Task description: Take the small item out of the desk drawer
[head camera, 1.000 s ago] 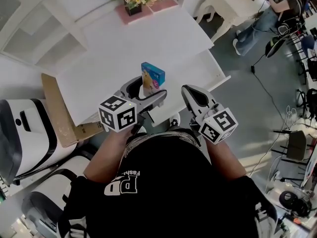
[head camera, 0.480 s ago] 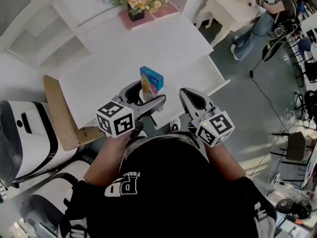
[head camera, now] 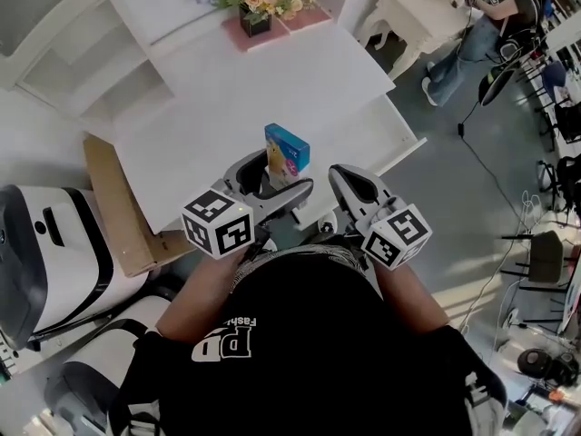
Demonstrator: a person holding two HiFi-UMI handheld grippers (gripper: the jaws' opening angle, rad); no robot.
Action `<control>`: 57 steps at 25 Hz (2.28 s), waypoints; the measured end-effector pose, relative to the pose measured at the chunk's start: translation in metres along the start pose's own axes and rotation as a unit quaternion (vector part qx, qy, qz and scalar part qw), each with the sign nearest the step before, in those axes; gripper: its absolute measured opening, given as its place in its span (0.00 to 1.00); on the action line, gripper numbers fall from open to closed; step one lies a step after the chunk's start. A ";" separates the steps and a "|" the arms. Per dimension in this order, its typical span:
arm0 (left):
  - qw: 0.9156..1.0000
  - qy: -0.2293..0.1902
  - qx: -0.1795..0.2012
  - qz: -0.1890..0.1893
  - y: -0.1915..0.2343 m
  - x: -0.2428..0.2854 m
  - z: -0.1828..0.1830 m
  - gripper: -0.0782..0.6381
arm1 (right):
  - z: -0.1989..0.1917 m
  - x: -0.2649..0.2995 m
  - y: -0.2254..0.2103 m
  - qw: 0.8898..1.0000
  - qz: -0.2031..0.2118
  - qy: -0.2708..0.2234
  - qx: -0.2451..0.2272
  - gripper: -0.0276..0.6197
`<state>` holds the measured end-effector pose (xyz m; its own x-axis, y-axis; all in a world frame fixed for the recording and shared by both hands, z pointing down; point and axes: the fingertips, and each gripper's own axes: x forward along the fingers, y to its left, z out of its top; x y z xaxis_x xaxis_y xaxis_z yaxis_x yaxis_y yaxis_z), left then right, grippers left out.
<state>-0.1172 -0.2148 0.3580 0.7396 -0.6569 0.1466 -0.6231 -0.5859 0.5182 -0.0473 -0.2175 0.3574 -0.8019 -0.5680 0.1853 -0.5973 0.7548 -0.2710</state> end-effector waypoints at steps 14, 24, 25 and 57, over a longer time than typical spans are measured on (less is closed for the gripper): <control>1.000 -0.001 0.012 0.012 -0.010 -0.038 -0.014 0.69 | -0.010 -0.022 0.026 1.000 -0.012 -0.009 -0.005 0.05; 0.999 -0.009 0.009 0.029 -0.059 -0.027 -0.037 0.69 | -0.018 -0.079 0.025 1.000 0.005 -0.005 -0.005 0.05; 0.999 -0.008 0.008 0.029 -0.067 -0.023 -0.042 0.69 | -0.021 -0.087 0.024 1.000 0.005 -0.004 -0.003 0.05; 0.998 0.002 0.027 0.059 -0.173 -0.042 -0.106 0.69 | -0.068 -0.211 0.053 1.000 0.012 -0.007 0.017 0.05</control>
<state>-0.0136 -0.0362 0.3516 0.6611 -0.7211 0.2072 -0.7188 -0.5295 0.4505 0.0894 -0.0352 0.3684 -0.8154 -0.5547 0.1654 -0.5771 0.7567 -0.3071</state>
